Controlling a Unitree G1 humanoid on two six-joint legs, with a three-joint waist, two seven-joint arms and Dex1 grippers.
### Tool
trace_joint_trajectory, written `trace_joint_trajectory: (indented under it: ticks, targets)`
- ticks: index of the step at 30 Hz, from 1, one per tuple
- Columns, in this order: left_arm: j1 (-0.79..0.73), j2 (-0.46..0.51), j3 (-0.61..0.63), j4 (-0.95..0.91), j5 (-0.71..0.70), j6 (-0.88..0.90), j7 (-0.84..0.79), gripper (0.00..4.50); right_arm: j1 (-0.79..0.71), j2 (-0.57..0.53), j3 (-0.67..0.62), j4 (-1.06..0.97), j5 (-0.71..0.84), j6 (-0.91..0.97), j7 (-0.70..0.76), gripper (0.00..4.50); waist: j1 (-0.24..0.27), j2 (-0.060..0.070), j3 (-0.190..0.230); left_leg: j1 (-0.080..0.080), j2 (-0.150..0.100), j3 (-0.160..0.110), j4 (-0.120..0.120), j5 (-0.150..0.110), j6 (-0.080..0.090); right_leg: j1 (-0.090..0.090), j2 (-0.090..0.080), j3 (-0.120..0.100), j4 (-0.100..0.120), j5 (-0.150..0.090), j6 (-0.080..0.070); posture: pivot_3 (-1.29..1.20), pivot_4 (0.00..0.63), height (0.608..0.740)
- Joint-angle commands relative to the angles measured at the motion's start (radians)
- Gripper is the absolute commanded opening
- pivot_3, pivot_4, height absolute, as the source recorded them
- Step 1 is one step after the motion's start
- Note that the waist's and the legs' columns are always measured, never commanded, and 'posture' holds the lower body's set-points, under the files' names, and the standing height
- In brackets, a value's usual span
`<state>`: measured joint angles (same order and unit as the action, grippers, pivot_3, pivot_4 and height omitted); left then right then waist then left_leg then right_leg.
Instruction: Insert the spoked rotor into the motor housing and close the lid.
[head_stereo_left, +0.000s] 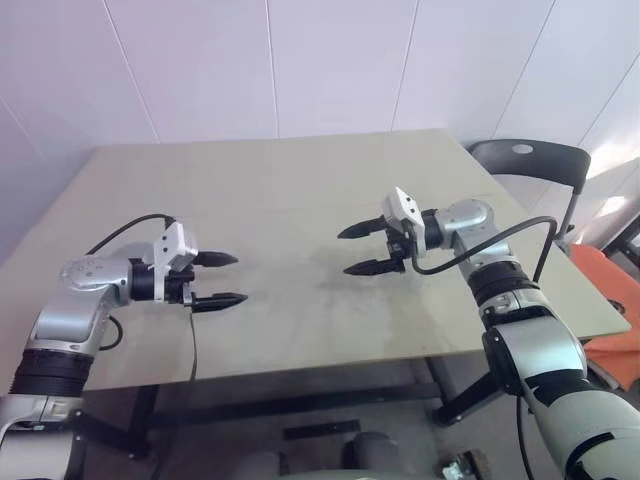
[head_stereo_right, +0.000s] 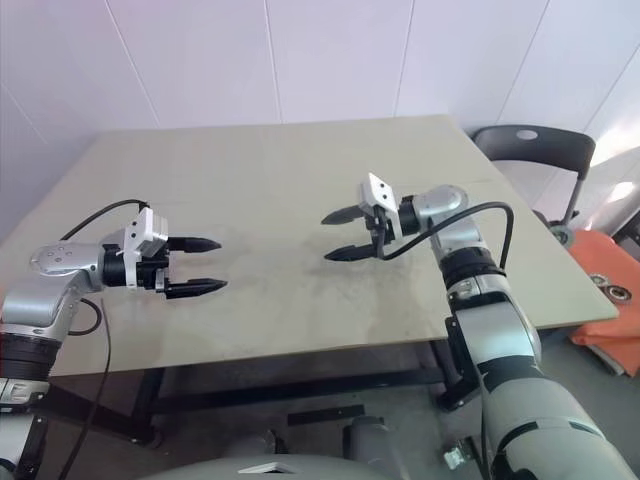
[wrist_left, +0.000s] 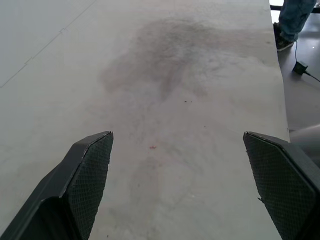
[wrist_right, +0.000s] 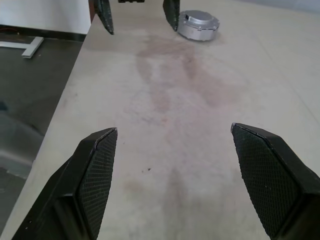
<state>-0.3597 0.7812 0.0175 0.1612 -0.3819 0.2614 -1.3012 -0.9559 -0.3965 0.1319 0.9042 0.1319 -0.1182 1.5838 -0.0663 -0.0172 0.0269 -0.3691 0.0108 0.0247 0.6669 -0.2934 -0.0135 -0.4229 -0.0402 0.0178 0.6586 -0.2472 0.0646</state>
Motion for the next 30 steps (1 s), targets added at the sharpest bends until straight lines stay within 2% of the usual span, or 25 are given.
trace_joint_trajectory:
  ticks: [1,30]
  targets:
    - [-0.038,0.003,0.036,0.003,-0.002,-0.032,0.018,4.44,-0.026,-0.007,-0.008,-0.041,0.013,0.015,0.015,3.81,-0.002,0.000,0.000,0.000,0.000,0.000,0.000,0.000,0.000,0.000,0.000,0.000,0.000,0.000,0.000,0.00,0.000,0.740]
    - [-0.126,-0.014,0.032,0.161,0.008,-0.111,0.020,4.44,-0.045,-0.015,-0.013,-0.033,0.004,0.009,-0.011,3.81,-0.001,0.000,0.000,0.000,0.000,0.000,0.000,0.000,0.000,0.000,0.000,0.000,0.000,0.000,0.000,0.00,0.000,0.740]
